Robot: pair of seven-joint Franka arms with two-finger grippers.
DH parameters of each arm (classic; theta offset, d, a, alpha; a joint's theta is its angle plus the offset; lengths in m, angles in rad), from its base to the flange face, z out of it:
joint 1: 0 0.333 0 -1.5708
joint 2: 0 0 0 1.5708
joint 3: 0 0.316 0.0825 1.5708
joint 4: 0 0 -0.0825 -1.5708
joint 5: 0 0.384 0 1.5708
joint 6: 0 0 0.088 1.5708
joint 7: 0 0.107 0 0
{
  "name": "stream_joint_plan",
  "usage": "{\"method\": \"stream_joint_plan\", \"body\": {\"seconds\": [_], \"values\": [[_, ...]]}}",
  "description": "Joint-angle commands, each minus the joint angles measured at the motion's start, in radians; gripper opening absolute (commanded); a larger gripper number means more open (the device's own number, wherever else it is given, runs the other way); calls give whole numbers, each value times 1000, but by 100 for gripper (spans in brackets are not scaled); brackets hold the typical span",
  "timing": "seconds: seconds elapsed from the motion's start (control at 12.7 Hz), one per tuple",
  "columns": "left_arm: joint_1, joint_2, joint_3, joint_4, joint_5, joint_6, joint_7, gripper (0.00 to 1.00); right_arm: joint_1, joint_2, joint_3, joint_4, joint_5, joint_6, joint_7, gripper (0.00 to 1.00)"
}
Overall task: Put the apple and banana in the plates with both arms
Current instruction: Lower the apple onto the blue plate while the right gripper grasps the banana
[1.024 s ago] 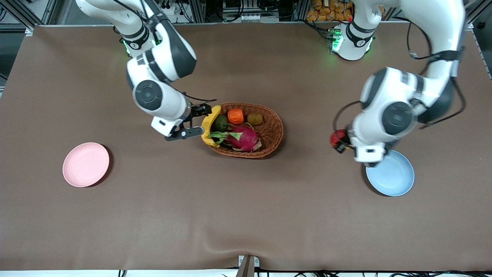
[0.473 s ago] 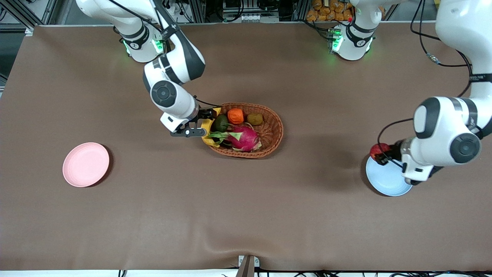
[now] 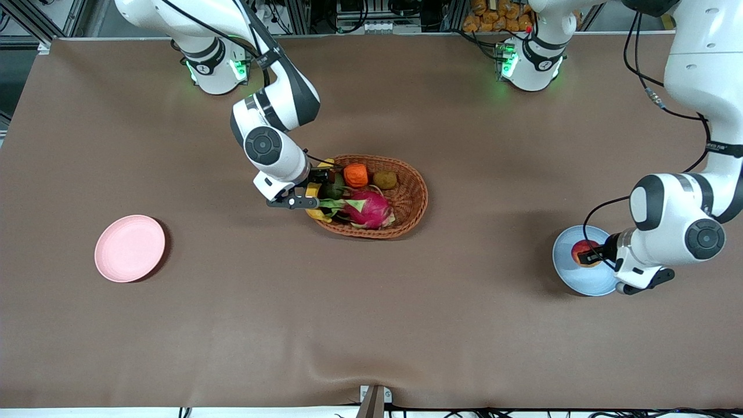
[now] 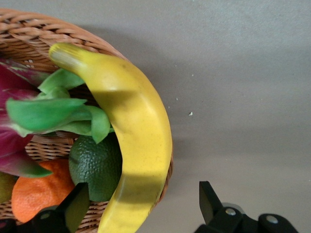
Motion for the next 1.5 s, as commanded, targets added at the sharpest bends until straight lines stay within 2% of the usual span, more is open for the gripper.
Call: {"method": "stream_joint_plan", "body": {"seconds": [0.0,0.08,0.16,0.24,0.32,0.39,0.55,0.63,0.79,0.87,1.26,1.42], "values": [[9,18,-10,22,19,16,38,0,18,14,-11,-5,16,15,13,100],[5,23,-10,23,16,16,37,0,18,17,-11,-3,16,15,13,100],[6,23,-10,26,17,16,38,17,18,22,-11,-2,16,15,13,100],[9,23,-10,28,17,16,31,61,17,26,-11,0,16,15,13,95],[12,17,-10,26,19,14,34,100,14,29,-11,0,16,24,21,85],[24,10,-10,28,17,14,32,100,17,33,-11,0,16,32,45,76],[38,-19,-13,28,6,4,32,100,26,34,-11,2,16,44,91,51],[37,-46,-13,26,6,-16,34,100,29,34,-11,6,16,43,93,36],[34,-114,-23,30,5,-103,34,100,21,25,-11,12,16,37,93,16],[29,-144,-24,26,5,-134,40,100,20,19,-13,17,16,30,94,13],[37,-273,-67,31,3,-278,40,100,1,-53,-22,49,0,-31,101,13],[29,-298,-67,39,6,-286,32,100,0,-73,-49,77,-3,-52,88,13]]}}
